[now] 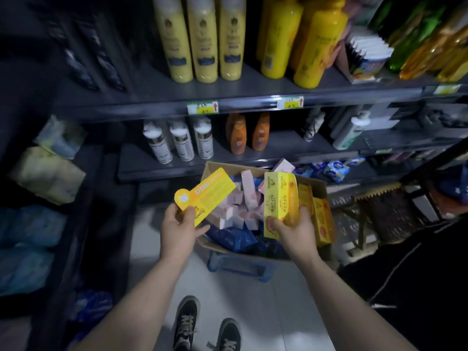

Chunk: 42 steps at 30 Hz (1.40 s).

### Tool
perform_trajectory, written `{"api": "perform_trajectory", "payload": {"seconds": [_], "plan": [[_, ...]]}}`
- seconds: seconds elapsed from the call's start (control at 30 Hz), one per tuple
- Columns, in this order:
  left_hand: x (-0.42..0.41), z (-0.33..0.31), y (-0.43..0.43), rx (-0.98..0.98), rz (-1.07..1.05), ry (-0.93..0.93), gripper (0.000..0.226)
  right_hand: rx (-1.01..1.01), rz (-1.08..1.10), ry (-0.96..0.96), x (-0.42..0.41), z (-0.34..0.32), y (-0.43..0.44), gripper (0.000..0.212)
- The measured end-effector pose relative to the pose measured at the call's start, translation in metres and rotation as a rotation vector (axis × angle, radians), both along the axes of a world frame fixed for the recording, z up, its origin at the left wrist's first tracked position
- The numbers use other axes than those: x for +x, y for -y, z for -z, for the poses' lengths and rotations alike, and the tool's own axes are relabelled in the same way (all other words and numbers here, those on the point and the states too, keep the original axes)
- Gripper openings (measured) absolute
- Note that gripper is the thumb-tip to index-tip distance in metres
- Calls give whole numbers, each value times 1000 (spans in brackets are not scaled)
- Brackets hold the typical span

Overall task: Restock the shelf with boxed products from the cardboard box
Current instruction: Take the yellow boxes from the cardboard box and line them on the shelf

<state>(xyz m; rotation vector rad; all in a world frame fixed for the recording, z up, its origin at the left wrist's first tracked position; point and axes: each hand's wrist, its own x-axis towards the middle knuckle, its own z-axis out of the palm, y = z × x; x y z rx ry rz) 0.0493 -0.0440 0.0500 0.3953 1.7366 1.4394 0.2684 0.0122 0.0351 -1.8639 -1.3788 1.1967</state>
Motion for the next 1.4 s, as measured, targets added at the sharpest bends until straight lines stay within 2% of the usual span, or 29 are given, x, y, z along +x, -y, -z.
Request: {"api": "perform_trajectory", "payload": {"seconds": [0.2,0.33,0.43,0.57,0.7,0.8,0.87,0.97,1.07,1.2,1.4], "plan": [[-31,-66,41,105,-106,57,17,25,-177,-197,-49,-70,6,30],[-59,-112,76,174,-204,47,11,35,-293,-269,-91,-113,20,33],[-79,-144,107,204,-339,46,30,49,-363,-339,-124,-146,38,31],[-99,-178,159,258,-469,64,43,89,-507,-386,-160,-183,74,30],[-105,-205,232,252,-528,-35,23,98,-651,-432,-189,-212,132,31],[-100,-224,297,320,-577,-54,9,135,-743,-471,-203,-235,184,34],[-97,-234,342,371,-615,-3,32,152,-806,-493,-210,-248,219,35],[-93,-250,405,386,-584,93,9,135,-885,-532,-220,-263,266,38],[-89,-267,461,450,-641,181,18,162,-988,-567,-234,-283,309,34],[-77,-301,522,539,-712,63,25,230,-1167,-618,-258,-314,364,27],[-67,-331,588,502,-1063,-142,26,228,-1443,-679,-287,-351,438,27]]}}
